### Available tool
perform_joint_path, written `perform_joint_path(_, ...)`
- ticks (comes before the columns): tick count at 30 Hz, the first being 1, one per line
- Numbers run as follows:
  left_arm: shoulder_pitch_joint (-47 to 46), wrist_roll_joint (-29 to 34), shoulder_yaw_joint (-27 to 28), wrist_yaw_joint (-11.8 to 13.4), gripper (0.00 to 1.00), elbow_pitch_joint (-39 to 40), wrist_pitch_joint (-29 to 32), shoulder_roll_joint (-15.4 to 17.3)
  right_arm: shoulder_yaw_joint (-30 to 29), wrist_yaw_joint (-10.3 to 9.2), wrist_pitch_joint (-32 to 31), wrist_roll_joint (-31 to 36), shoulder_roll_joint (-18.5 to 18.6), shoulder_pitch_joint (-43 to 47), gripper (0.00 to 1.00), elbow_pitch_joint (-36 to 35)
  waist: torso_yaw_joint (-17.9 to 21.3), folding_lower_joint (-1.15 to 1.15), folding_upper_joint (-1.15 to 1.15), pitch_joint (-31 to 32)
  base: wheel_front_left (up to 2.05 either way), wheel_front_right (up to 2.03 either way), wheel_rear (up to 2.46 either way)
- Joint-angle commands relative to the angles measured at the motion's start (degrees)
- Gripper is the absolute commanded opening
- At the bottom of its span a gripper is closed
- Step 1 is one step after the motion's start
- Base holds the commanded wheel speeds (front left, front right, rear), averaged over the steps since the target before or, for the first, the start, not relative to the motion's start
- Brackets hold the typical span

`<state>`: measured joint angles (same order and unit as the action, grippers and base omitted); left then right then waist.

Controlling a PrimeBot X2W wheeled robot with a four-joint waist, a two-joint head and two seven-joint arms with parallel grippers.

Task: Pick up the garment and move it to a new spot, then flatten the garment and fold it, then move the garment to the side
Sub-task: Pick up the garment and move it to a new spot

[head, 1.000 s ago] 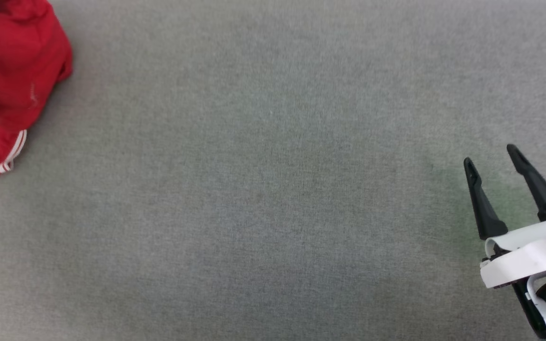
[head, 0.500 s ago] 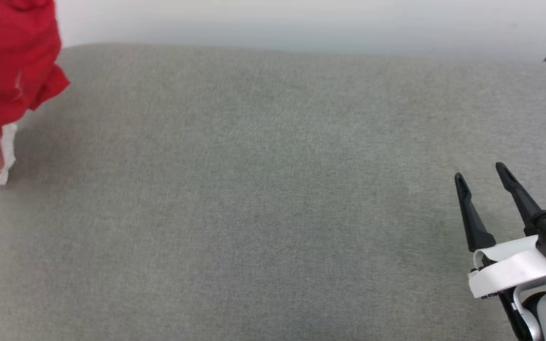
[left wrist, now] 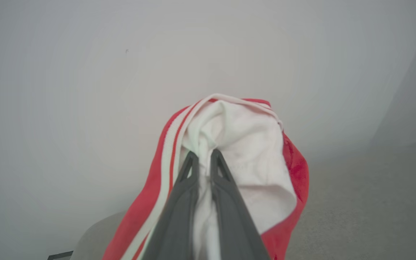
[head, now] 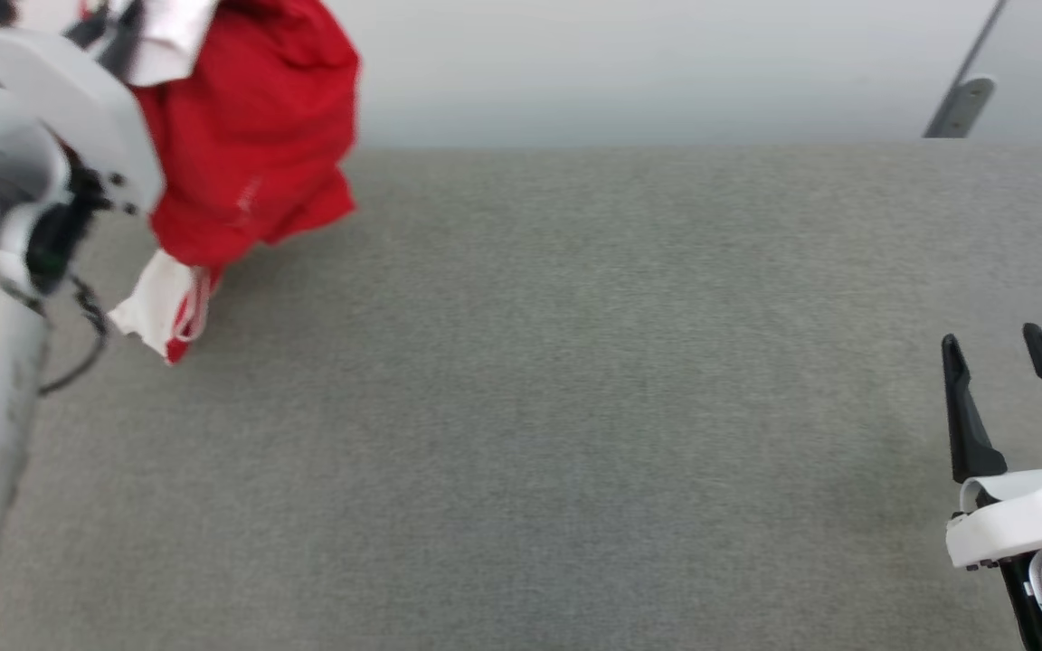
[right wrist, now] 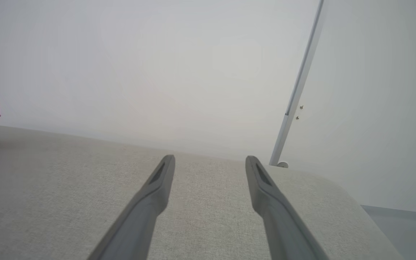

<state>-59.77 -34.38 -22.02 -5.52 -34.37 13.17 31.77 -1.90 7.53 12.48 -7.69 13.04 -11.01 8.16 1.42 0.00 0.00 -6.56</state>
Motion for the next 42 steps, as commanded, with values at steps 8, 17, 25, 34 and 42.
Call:
perform_joint_path(8, 9.18, -2.21, -2.32, 5.71, 0.0, 20.05, 9.93, -1.29, -3.14, -0.08, 0.95, 1.79, -1.64, 0.53, 1.0, 1.47, 5.73, 0.0, 0.0, 0.04, 0.0, 0.0, 0.0)
perform_joint_path(17, 18.61, -2.28, -7.96, 9.98, 0.0, 29.41, 14.89, -4.69, -3.66, -0.08, 1.79, 2.42, -3.62, 0.96, 1.0, 3.38, 9.48, 0.0, 0.0, -0.73, 0.0, 0.0, 0.0)
perform_joint_path(25, 22.32, -2.13, -12.61, 8.41, 0.0, 22.45, 14.36, -7.87, -1.81, -0.08, 2.45, 1.5, -4.15, -0.68, 1.0, 6.04, 11.74, 0.0, 0.0, -1.49, 0.0, 0.0, 0.0)
perform_joint_path(34, 22.11, -1.88, -16.11, 6.1, 0.0, 8.36, 11.82, -12.95, -0.11, -0.08, 2.73, 1.09, -4.68, -1.59, 1.0, 8.18, 12.98, 0.0, 0.0, -1.78, 0.0, 0.0, 0.0)
perform_joint_path(42, 20.27, -1.56, -18.24, 4.48, 0.0, -5.62, 10.67, -16.75, 1.43, -0.08, 2.79, 0.89, -4.78, -2.35, 1.0, 9.21, 13.49, 0.0, 0.0, -1.39, 0.0, 0.0, 0.0)
